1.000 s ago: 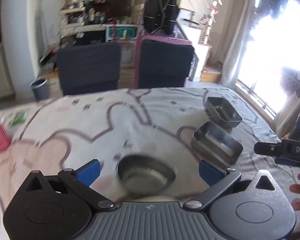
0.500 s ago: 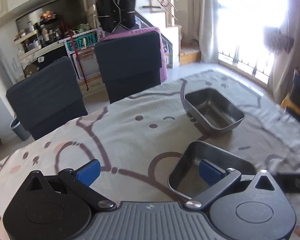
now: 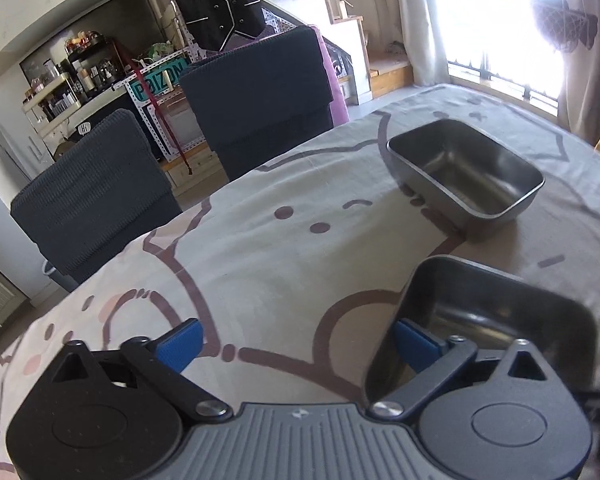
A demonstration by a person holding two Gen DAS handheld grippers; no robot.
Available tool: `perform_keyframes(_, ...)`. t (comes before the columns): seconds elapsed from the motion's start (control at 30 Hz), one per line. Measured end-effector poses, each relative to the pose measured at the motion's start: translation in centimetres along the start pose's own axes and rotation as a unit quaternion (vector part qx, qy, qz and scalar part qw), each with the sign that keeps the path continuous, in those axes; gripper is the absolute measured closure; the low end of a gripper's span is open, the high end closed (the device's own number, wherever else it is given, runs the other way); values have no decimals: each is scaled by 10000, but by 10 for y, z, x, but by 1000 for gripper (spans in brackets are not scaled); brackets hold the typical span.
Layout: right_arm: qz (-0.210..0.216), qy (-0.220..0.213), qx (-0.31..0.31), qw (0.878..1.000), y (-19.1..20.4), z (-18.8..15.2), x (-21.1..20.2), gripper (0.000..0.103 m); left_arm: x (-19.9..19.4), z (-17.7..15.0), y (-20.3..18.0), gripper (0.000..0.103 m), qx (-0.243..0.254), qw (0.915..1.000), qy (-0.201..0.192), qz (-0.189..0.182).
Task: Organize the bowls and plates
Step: 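Move both tools to a square steel tin, then close both tools on the square steel tin's rim, then lift the steel tin with both tools and carry it toward the other tin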
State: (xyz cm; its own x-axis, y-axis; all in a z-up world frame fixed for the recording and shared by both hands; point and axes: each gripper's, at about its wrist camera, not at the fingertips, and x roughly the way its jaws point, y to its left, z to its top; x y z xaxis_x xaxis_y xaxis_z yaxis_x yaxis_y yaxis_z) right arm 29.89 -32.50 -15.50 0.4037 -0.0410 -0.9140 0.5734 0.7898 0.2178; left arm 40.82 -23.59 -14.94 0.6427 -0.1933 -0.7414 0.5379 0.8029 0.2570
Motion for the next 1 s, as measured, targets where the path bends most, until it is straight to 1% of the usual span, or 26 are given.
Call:
perform_keyframes(0.13, 168, -45, -93, 9998, -5, 4, -1, 16, -4, -5, 7, 12, -27, 9995, 116, -292)
perform_keyframes(0.17, 194, -95, -152, 9997, -6, 5, -3, 20, -5, -7, 9, 18, -83, 9989, 171, -423)
perform_keyframes(0.2, 186, -155, -163, 9996, -9, 6, -5, 22, -8, -8, 10, 26, -163, 9980, 224, -560)
perform_keyframes(0.23, 200, -192, -137, 9995, -12, 8, -8, 27, -10, -9, 11, 30, -238, 9971, 282, -659)
perform_keyframes(0.3, 390, -210, -119, 9989, -18, 10, -8, 32, -15, -12, 11, 50, -289, 9955, 357, -829)
perform_keyframes(0.33, 526, -212, -93, 9983, -22, 12, -8, 38, -18, -13, 10, 55, -305, 9946, 383, -919)
perform_keyframes(0.37, 643, -208, -76, 9977, -24, 13, -8, 46, -21, -15, 10, 67, -343, 9934, 416, -1012)
perform_keyframes(0.4, 772, -217, -58, 9968, -25, 14, -8, 51, -24, -16, 8, 81, -383, 9922, 433, -1105)
perform_keyframes(0.43, 874, -229, -68, 9959, -26, 17, -9, 63, -27, -18, 6, 87, -422, 9910, 438, -1194)
perform_keyframes(0.47, 956, -239, -129, 9951, -24, 17, -10, 75, -31, -20, 3, 97, -459, 9901, 451, -1246)
perform_keyframes(0.5, 1017, -279, -246, 9941, -20, 16, -12, 83, -35, -23, 0, 99, -476, 9898, 454, -1264)
perform_keyframes(0.53, 1056, -301, -411, 9931, -15, 15, -13, 94, -40, -25, -2, 99, -467, 9901, 440, -1249)
perform_keyframes(0.57, 994, -312, -547, 9931, -10, 13, -16, 96, -45, -27, -4, 99, -485, 9901, 419, -1250)
perform_keyframes(0.63, 833, -287, -739, 9934, -5, 10, -20, 97, -56, -32, -4, 99, -639, 9884, 384, -1321)
perform_keyframes(0.7, 851, -240, -703, 9936, -9, 10, -24, 98, -68, -38, -2, 98, -886, 9848, 356, -1450)
perform_keyframes(0.8, 886, -339, -662, 9933, -18, 8, -38, 100, -84, -51, -7, 97, -1139, 9782, 340, -1703)
perform_keyframes(0.9, 843, -370, -753, 9929, -28, 4, -52, 100, -96, -64, -18, 96, -1257, 9735, 401, -1867)
perform_keyframes(1.0, 735, -378, -924, 9923, -40, -3, -66, 99, -106, -73, -31, 94, -1237, 9687, 548, -2083)
